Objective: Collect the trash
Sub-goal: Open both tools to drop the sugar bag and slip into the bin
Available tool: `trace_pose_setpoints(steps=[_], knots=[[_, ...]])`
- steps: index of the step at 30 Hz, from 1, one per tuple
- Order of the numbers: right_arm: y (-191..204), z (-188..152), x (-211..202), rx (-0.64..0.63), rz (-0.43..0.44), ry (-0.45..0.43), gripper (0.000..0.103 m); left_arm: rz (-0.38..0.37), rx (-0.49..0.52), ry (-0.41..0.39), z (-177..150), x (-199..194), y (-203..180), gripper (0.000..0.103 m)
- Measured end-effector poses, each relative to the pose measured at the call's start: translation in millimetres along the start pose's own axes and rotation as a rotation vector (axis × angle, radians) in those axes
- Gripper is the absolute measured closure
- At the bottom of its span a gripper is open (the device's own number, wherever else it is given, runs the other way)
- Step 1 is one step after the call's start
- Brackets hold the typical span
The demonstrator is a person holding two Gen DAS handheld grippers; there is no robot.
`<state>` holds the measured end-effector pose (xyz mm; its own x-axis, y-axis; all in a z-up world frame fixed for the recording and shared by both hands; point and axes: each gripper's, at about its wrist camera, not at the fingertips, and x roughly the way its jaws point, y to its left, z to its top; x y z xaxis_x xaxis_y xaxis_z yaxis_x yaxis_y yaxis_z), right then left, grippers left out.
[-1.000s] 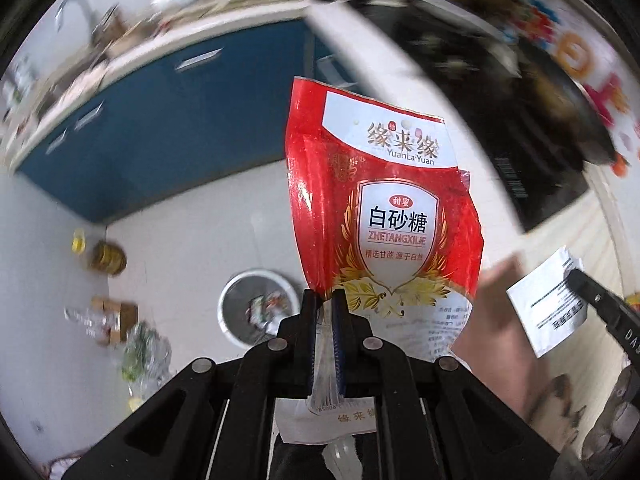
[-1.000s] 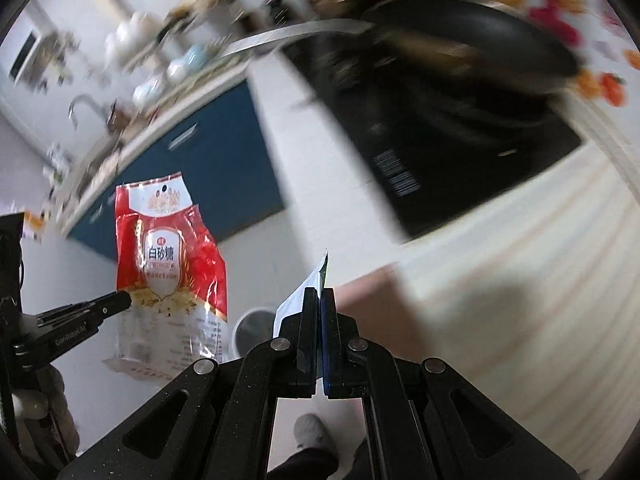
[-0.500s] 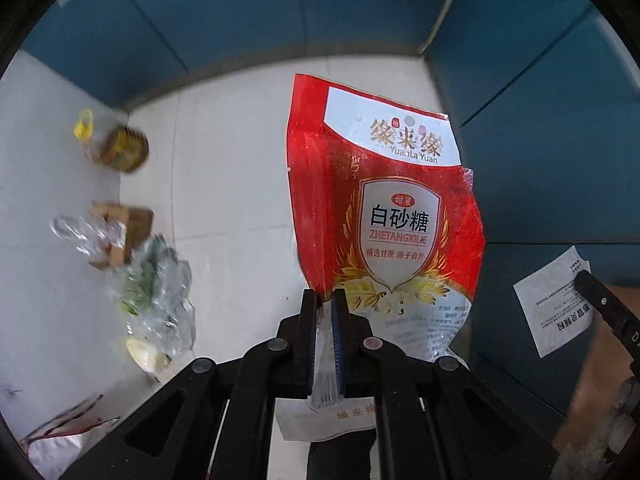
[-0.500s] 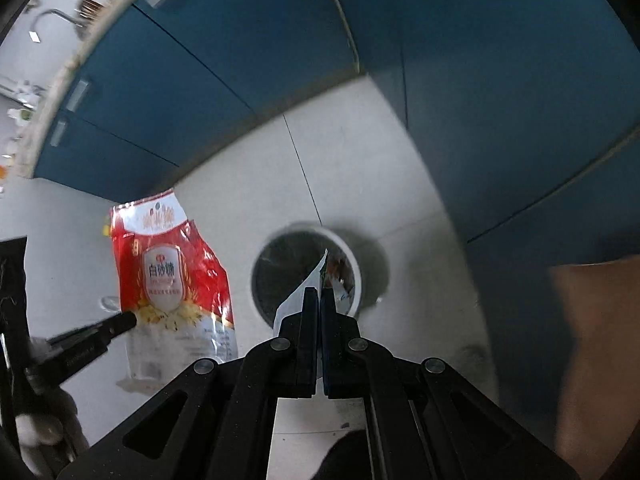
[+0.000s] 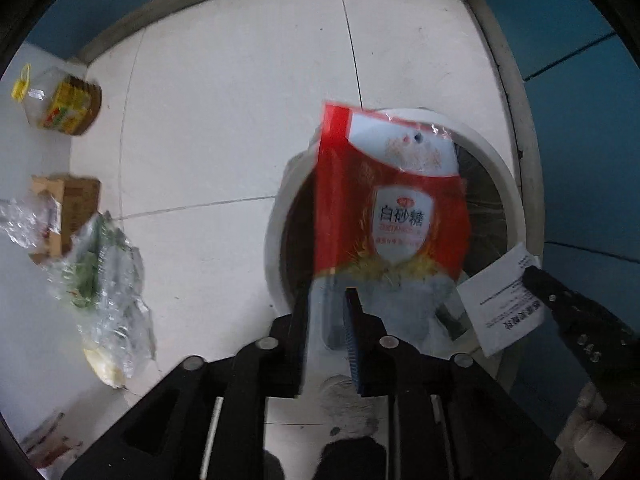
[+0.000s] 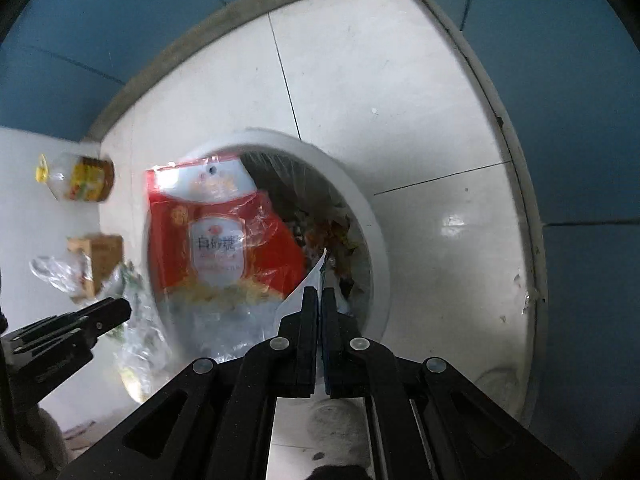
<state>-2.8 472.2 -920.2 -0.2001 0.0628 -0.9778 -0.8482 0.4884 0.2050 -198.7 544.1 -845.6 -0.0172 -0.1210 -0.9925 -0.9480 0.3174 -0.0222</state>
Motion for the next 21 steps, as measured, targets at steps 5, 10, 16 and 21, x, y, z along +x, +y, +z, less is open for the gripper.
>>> trace_pose_setpoints(steps=[5,10,16,21], knots=[[-0.1,-2.9,-17.8,-0.011,-0.038,-0.018,0.035,0.018,-0.003,-0.055,-8.8,-23.0,3.4,0.012],[11.1,-17.8,-77.1,-0.062,-0.131,-0.07,0.0,0.052,-0.025,-0.117,-22.7,-73.2,10.3,0.001],[40.8,-52.8,-194.5,-0.132,-0.211,-0.162,0.0,0.096,-0.052,-0.25,-64.5,-181.6,16.6,0.001],[59.7,-95.6,-309.3,-0.155,-0.229,-0.255,0.0,0.096,-0.052,-0.354,-114.9,-287.9,11.0,0.001]])
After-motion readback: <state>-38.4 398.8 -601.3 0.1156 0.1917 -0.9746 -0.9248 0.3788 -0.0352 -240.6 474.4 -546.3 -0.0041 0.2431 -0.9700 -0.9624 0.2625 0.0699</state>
